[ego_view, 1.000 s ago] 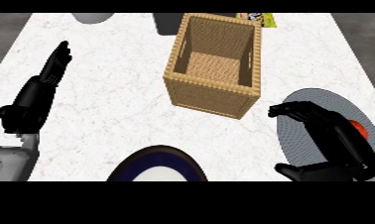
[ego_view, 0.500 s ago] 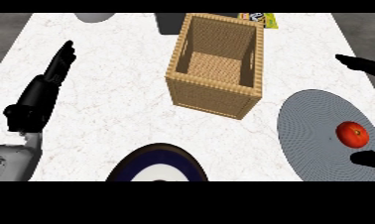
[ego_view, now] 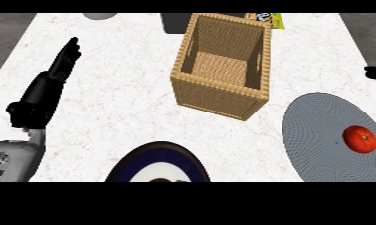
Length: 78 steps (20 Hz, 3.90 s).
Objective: Pick the tomato from the placemat and place it in the basket
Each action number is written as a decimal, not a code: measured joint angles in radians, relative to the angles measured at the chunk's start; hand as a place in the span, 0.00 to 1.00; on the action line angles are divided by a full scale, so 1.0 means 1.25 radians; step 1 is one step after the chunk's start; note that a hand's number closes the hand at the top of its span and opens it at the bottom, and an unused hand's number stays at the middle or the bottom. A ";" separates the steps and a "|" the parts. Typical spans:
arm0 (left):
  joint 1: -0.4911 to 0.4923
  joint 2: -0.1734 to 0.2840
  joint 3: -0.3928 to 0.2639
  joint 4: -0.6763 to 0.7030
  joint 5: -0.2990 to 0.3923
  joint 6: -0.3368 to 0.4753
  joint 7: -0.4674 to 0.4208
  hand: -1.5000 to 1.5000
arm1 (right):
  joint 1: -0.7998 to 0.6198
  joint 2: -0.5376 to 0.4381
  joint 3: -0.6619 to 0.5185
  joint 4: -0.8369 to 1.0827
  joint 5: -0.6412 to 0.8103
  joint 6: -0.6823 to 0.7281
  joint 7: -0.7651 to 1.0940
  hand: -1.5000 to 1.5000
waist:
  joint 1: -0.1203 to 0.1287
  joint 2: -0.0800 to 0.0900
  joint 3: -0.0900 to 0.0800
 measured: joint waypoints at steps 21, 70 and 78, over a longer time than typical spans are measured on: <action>-0.005 -0.039 0.050 0.018 -0.048 -0.044 -0.009 0.50 | -0.102 0.156 0.188 0.297 0.501 0.027 -0.257 0.00 | -0.004 -0.001 0.002; 0.008 -0.128 0.165 -0.036 -0.136 -0.159 0.023 0.50 | -0.082 0.440 0.062 0.737 0.991 -0.263 -0.534 1.00 | -0.008 -0.003 0.001; 0.013 -0.143 0.164 -0.053 -0.145 -0.163 0.032 0.50 | -0.120 0.469 0.042 0.807 1.020 -0.333 -0.564 1.00 | -0.007 -0.010 -0.009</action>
